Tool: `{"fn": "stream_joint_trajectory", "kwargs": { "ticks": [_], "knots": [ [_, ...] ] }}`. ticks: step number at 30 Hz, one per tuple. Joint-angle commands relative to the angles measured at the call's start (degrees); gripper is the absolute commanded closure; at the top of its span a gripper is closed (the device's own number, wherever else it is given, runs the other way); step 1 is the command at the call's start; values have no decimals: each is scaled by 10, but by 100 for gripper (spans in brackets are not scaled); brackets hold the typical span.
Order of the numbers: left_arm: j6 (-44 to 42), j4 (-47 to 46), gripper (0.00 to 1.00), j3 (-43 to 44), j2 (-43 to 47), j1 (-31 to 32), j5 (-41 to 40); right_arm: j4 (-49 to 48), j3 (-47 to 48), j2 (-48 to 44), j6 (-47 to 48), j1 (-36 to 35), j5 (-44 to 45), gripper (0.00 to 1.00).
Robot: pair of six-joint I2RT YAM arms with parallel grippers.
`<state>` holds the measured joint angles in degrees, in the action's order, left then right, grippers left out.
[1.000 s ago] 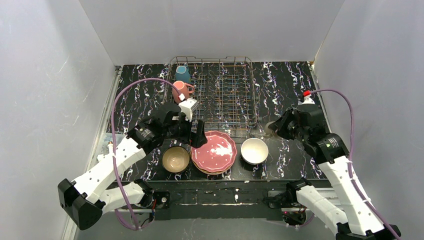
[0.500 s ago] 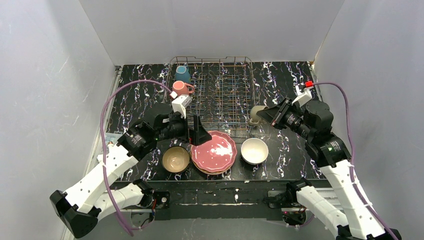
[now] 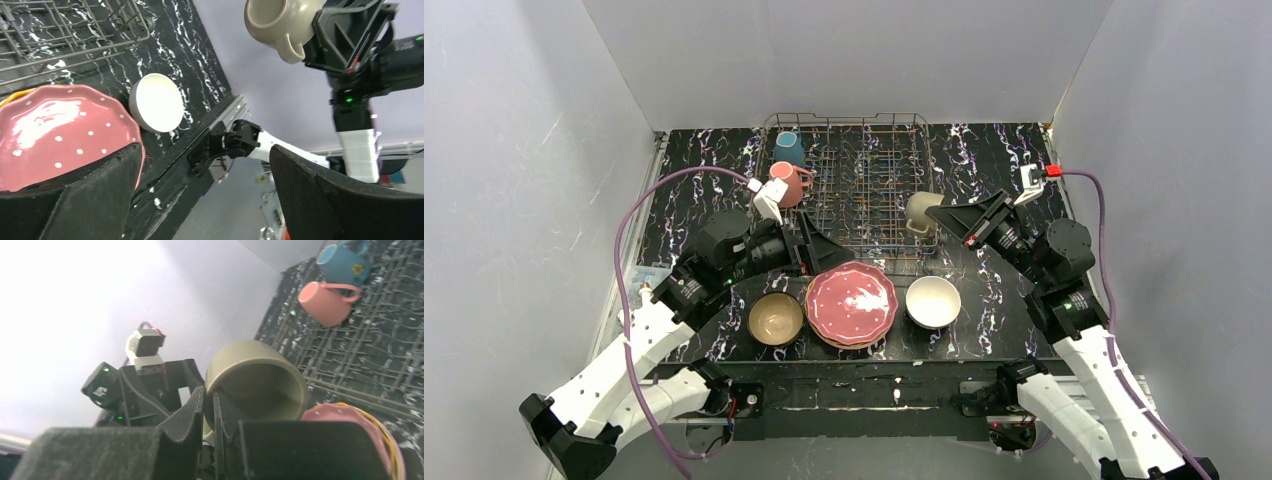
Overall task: Load the mixed dishes into the dish rack
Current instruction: Pick up the cup at the corner of the board.
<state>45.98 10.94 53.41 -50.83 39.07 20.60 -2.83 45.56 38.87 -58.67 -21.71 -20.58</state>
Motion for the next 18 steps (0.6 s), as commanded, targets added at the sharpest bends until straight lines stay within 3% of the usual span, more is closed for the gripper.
{"fn": "stream_joint_trajectory", "kwargs": {
  "ticks": [1,10,18],
  "knots": [
    [75,-95,2,-18,16,-5,6,-196,-22,-3,-85,3,-22,99],
    [127,-177,2,-32,36,-6,-34,-338,-33,35,-149,-13,-12,99],
    [125,-194,2,-2,22,-8,-45,-363,-13,80,-97,-118,48,99]
  ]
}}
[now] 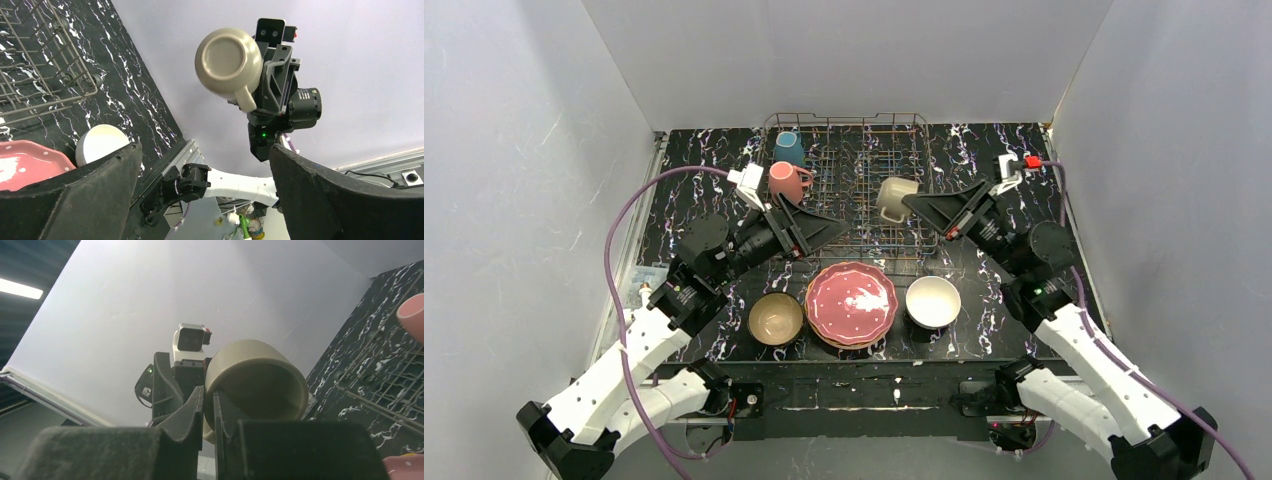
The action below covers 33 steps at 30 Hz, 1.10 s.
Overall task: Load the mixed dishes into the dish rack
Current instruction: Pick up the cup at the corner of the board.
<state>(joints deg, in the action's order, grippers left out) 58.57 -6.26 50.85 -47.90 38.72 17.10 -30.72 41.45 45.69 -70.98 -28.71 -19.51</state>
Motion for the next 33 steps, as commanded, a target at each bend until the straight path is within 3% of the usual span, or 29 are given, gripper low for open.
{"fn": "stream_joint_trajectory", "kwargs": {
  "ticks": [1,5,18,33],
  "knots": [
    [-1,-22,2,30,-11,-5,-8,-85,33,19,37,-66,44,99],
    [3,-22,2,39,-15,-10,-4,-91,49,43,72,-124,63,99],
    [27,-38,2,39,-13,-22,16,-157,59,95,103,-200,73,99],
    [81,-85,8,15,-8,-29,55,-181,42,91,132,-230,88,99]
  ]
}}
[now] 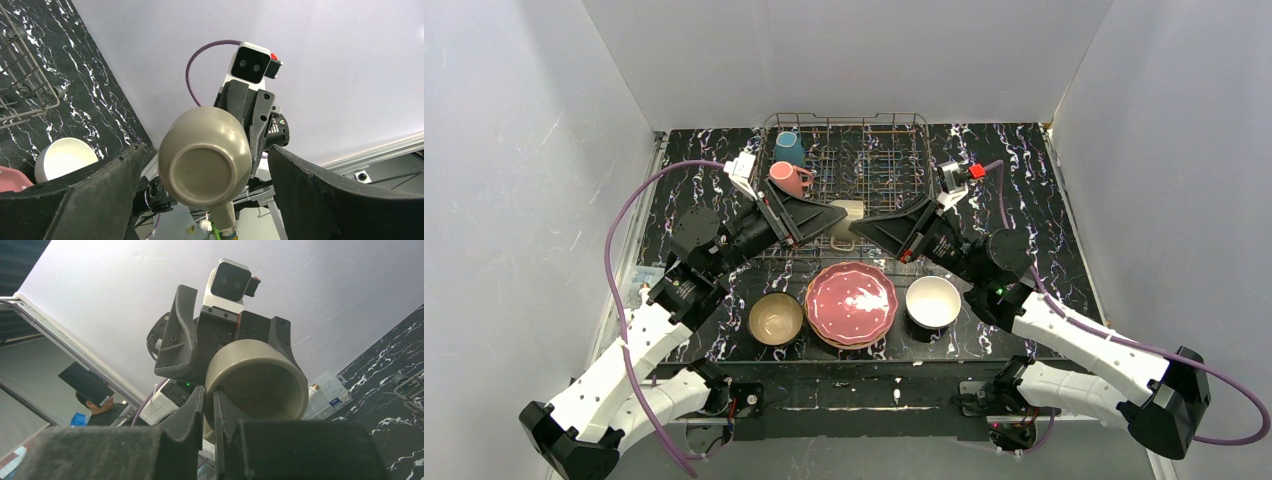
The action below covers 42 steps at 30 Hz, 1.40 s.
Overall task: Load the mixed dishes into the dish rack
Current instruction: Pick up the cup at the corner of the board.
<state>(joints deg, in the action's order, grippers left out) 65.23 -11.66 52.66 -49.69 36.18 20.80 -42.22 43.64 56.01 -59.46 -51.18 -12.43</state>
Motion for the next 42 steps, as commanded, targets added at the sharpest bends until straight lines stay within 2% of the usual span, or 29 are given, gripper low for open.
{"fn": "stream_joint_trajectory", "kwargs": {
  "ticks": [1,38,42],
  "knots": [
    [17,-34,8,-5,11,-4,21,-67,19,-13,18,-5,18,99],
    [27,-65,38,-13,13,-7,58,-53,11,-10,27,-16,36,99],
    [22,-67,45,-15,10,-7,63,-50,12,-5,28,-19,38,99]
  ]
}}
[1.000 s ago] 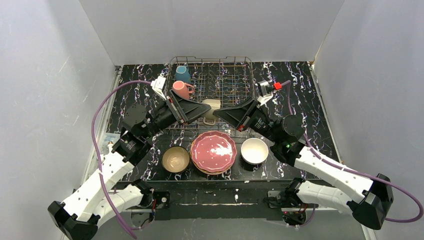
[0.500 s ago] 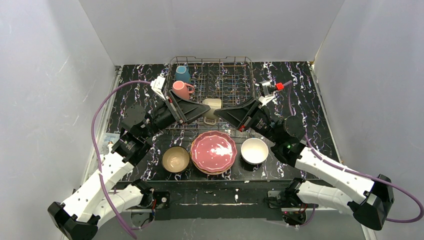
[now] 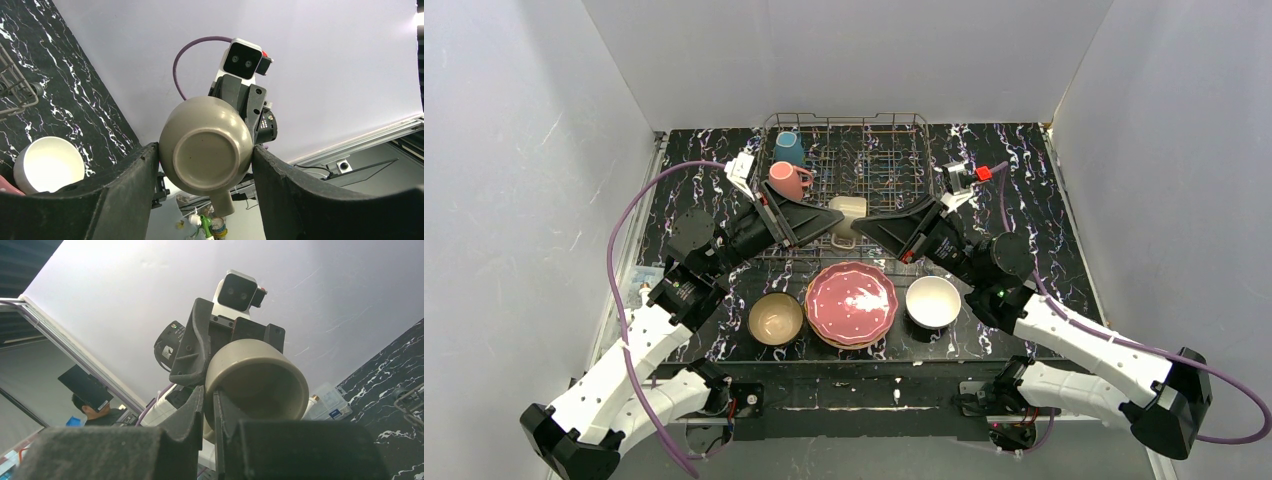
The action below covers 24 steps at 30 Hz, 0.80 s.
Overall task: Load the mixed dishes into the dish rack
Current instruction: Pick up the cup at the corner of the board.
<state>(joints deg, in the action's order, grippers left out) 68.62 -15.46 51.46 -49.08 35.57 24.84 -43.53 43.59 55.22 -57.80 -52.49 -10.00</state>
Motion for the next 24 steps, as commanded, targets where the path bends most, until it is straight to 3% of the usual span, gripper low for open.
{"fn": "stream_joint_trajectory", "kwargs": {
  "ticks": [1,8,15,24],
  "knots": [
    [-12,-31,50,-3,4,-1,24,-37,12,3,11,-6,14,99],
    [-26,-33,100,-3,9,-2,20,-4,19,-2,22,-7,21,96],
    [-34,-33,100,-6,15,-12,11,42,13,-29,38,-7,33,71],
    [-49,-33,100,1,7,-20,5,108,14,-72,68,-7,52,55]
  ]
}}
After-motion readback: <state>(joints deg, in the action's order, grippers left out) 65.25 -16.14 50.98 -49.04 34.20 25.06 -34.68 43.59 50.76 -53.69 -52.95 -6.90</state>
